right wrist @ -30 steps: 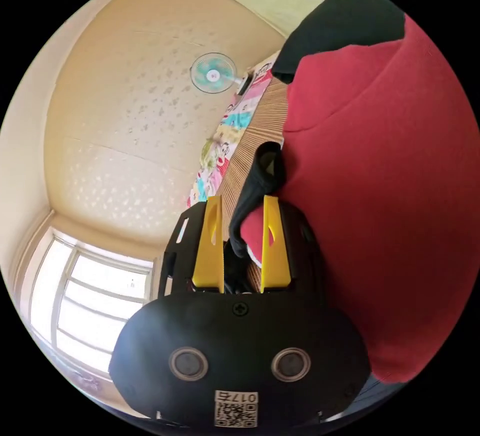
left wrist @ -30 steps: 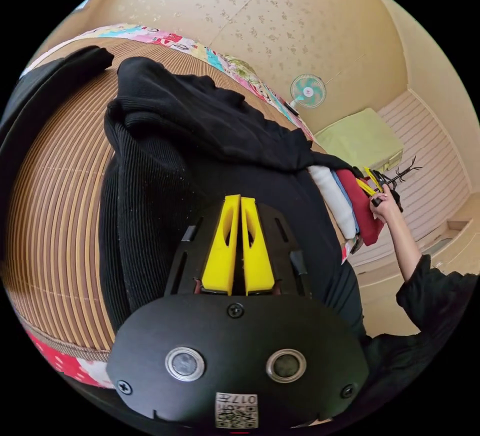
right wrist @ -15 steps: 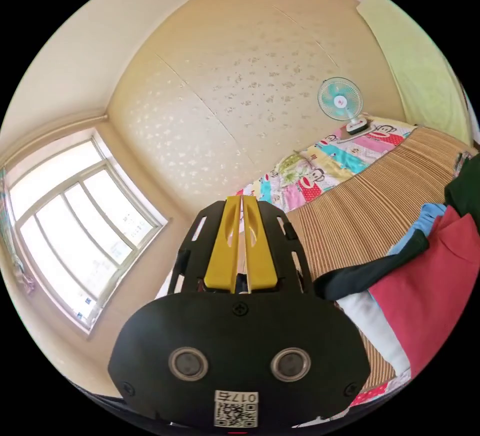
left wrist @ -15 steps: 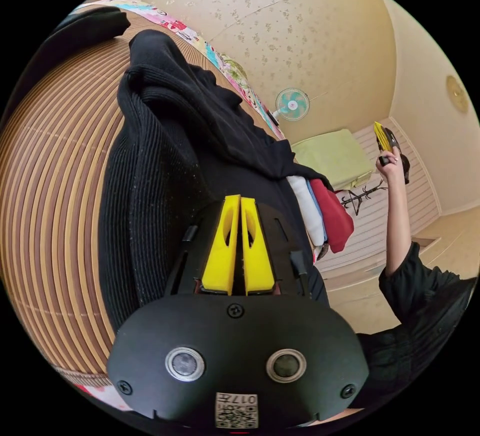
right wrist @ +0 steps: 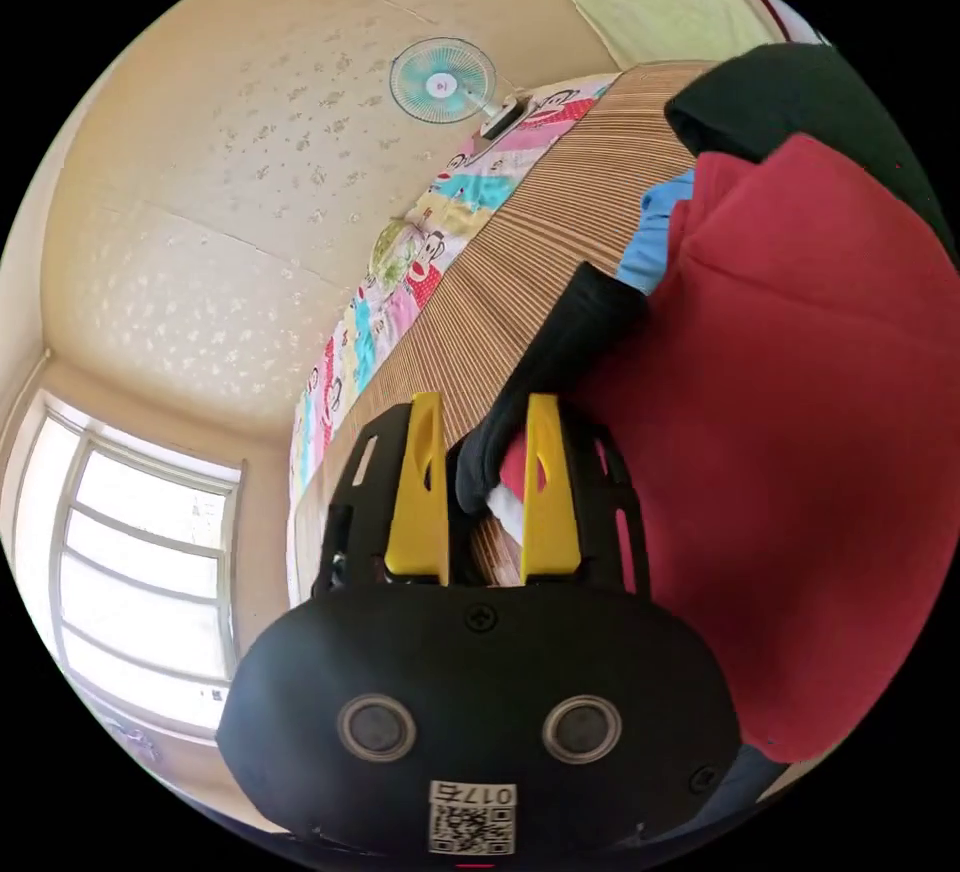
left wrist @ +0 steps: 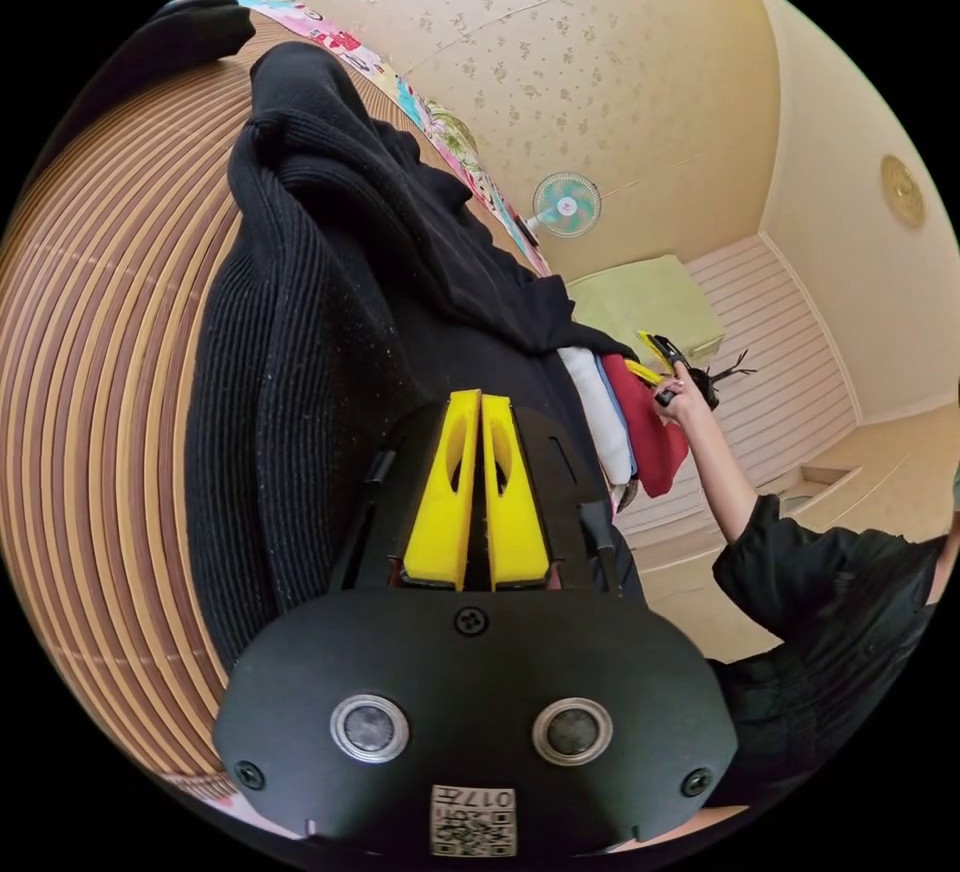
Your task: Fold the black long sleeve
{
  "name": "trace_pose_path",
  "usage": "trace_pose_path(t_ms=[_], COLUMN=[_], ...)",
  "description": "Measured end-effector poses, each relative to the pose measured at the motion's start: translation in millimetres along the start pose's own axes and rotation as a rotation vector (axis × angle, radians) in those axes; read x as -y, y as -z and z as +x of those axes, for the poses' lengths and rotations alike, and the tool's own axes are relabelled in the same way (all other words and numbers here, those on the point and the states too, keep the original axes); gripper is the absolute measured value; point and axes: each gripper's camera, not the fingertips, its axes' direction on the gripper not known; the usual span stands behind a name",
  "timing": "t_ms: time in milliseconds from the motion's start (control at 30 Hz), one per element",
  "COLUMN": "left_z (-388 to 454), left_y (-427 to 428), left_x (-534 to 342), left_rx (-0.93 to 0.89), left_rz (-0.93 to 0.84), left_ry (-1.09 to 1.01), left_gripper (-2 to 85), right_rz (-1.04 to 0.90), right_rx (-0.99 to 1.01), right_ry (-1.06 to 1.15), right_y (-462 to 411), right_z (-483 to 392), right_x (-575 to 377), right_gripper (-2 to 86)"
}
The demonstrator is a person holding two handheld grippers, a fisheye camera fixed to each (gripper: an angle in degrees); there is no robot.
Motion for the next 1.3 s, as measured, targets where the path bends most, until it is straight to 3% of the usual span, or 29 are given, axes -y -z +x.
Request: trace_pose_path(t_ms=[100, 200, 267, 367, 500, 600, 700, 833, 900, 1000, 1033, 1100, 1300], left_z=[-2.6, -3.4, -3.6, -3.4, -2.4, -0.7, 0.9, 3.6, 5.6, 7.1, 7.1, 7.7, 13.7], left_y=[8.5, 15.7, 19.7, 25.4, 32.9, 37.5, 41.7, 46.2, 49.0, 52.4, 53.1, 55.7, 58.7], left_x=[5.9, 11.2, 14.2, 19.4, 25.9, 30.1, 33.9, 38.1, 40.9, 44.3, 45.0, 47.3, 51.6], left_rx=[-0.016, -0.023, -0.027, -0.030, -0.037, -0.037, -0.038, -0.038, -0.038, -0.046, -0.050, -0.062, -0.056], left_rz=[-0.001, -0.001, -0.001, -0.003, -0.004, -0.004, -0.003, -0.002, -0.002, -0.004, -0.004, -0.005, -0.001], left_ry=[0.006, 0.006, 0.004, 0.002, 0.001, 0.000, 0.001, 0.002, 0.003, 0.010, 0.012, 0.017, 0.008], left_gripper=[-0.9, -0.9, -0.9, -1.0, -1.0, -1.0, -1.0, -1.0, -1.0, -1.0, -1.0, -1.0, -1.0], right_rz=[0.010, 0.183, 0.277, 0.240, 0.249, 0.320, 0.363, 0.244, 0.104, -0.256, -0.383, -0.429, -0.228], right_rx=[-0.020, 0.101, 0.051, -0.176, -0.074, -0.072, 0.022, 0.238, 0.308, 0.301, 0.256, 0.187, -0.013], right_ry=[0.097, 0.142, 0.058, -0.044, -0.071, -0.032, 0.184, 0.513, 0.632, 0.814, 0.880, 0.903, 0.869], right_y=[16.2, 78.0, 109.9, 100.9, 92.3, 92.2, 77.3, 1.2, -61.9, -185.5, -219.8, -237.2, -166.1], right_z=[-26.6, -19.6, 24.0, 95.9, 141.0, 97.8, -6.0, -164.4, -212.8, -248.7, -245.5, -219.0, -54.9], right_x=[18.6, 0.0, -22.6, -44.0, -68.2, -77.2, -97.9, -177.2, -224.9, -322.6, -359.4, -397.1, -411.1], right_gripper=[4.1, 3.3, 3.0, 2.8, 2.8, 3.0, 3.1, 3.8, 4.6, 7.2, 7.7, 8.2, 7.4])
